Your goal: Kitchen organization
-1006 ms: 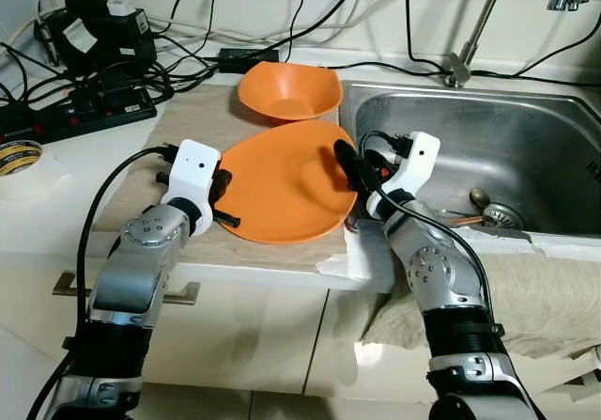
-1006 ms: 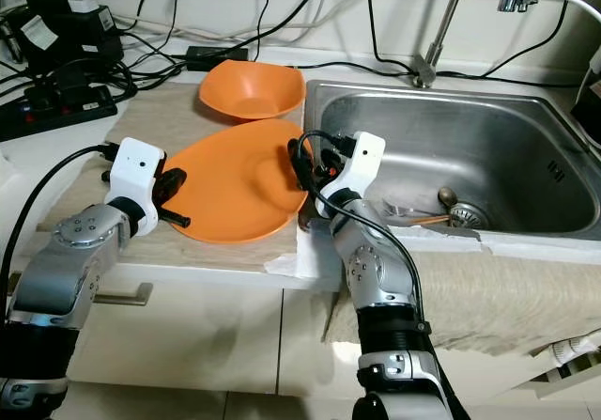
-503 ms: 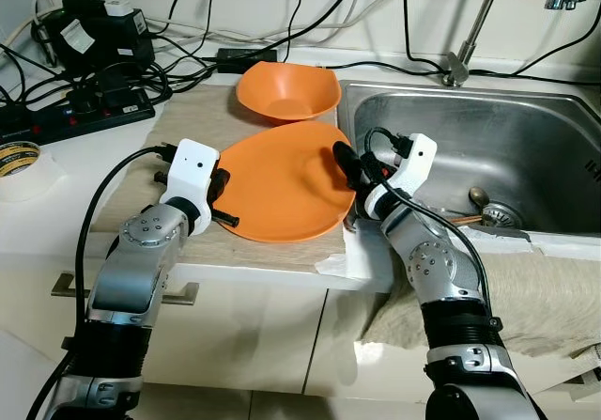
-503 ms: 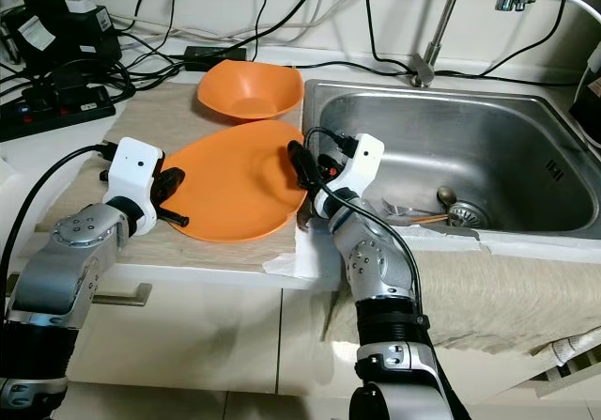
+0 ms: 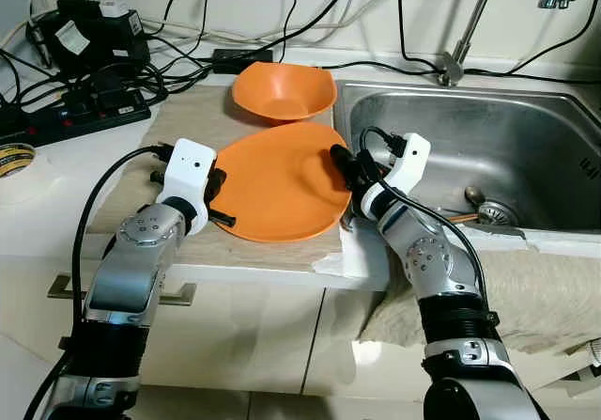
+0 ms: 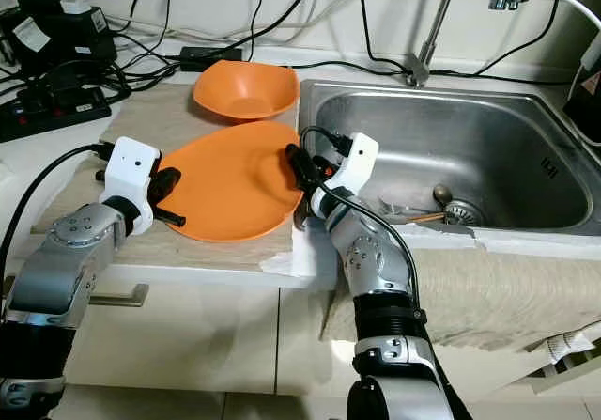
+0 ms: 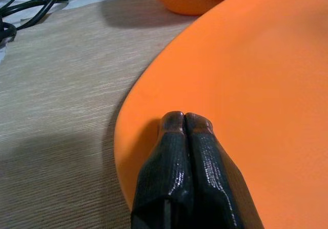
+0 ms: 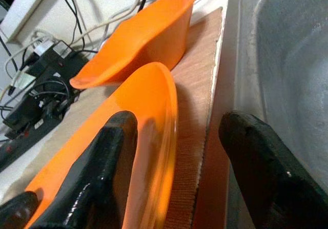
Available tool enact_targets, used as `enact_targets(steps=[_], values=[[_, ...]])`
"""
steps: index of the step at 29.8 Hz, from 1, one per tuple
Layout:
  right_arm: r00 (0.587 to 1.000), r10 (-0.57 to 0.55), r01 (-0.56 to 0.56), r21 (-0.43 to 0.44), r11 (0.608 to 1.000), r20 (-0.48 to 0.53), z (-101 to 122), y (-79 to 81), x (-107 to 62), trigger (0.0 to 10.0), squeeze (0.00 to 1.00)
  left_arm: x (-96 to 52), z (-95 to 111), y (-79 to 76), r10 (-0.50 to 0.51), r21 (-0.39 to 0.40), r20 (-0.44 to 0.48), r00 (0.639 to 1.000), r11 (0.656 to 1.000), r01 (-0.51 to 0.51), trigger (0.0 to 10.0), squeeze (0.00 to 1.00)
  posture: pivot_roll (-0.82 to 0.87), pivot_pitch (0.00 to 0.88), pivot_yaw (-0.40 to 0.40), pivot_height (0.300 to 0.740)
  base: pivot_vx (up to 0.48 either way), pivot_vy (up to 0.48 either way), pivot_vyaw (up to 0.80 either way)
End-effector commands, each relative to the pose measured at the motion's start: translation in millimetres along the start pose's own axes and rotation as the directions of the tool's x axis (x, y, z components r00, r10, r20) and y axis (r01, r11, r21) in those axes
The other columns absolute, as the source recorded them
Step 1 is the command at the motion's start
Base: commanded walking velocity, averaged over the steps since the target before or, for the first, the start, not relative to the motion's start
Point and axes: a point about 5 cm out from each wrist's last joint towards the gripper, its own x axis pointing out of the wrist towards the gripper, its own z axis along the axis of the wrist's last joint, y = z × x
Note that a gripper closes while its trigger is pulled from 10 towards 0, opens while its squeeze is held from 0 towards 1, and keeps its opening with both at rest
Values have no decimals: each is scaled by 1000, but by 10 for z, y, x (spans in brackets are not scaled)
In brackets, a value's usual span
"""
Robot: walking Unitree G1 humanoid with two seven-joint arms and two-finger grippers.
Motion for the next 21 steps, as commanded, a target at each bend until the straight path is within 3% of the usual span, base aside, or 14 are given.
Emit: enact_targets(steps=[1,15,21], values=[[994,58,-61,-29,998,-87,-135,184,59,0,0,50,-346,-146,-57,-45,-170,984,998,50,10000,0,82,0,-44,732,0,0,0],[995,61,-64,-30,998,-83,-114,172,36,0,0,93,-233,-167,-61,-46,-126,990,997,55,10000,0,72,0,-44,732,0,0,0],[996,65,-67,-32,997,-55,-63,161,14,0,0,120,-18,-125,-24,-19,-11,1000,1000,24,10000,0,68,0,-42,732,0,0,0]])
